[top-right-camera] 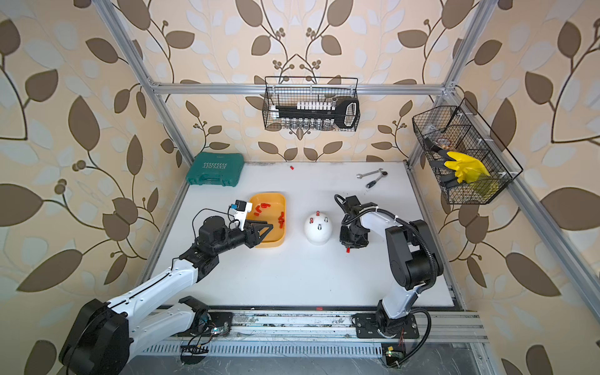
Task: Cover the protruding screws with screw protection sleeves
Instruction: Pick up the screw protection sleeve from the storage box.
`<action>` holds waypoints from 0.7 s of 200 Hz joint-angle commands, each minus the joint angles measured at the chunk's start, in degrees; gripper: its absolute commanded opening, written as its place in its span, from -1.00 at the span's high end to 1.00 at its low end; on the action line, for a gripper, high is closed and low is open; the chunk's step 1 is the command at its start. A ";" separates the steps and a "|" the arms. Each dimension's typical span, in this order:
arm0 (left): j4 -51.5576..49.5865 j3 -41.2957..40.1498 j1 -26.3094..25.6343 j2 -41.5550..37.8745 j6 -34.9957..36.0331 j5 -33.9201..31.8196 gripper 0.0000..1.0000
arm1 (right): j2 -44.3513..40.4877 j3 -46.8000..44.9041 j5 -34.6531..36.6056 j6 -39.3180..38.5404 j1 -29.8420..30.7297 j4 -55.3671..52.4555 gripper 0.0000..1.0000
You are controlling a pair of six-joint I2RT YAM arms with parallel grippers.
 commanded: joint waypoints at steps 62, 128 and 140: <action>1.63 0.77 -0.42 -0.23 1.30 1.31 0.07 | 1.79 1.64 1.92 2.28 1.95 -2.42 0.74; 1.69 0.87 -0.42 -0.15 1.31 0.81 0.06 | -0.95 2.21 2.35 2.40 1.83 -2.07 0.86; 1.93 0.94 -0.38 0.01 1.09 0.79 0.07 | -2.92 2.50 2.80 1.92 1.83 -1.78 0.83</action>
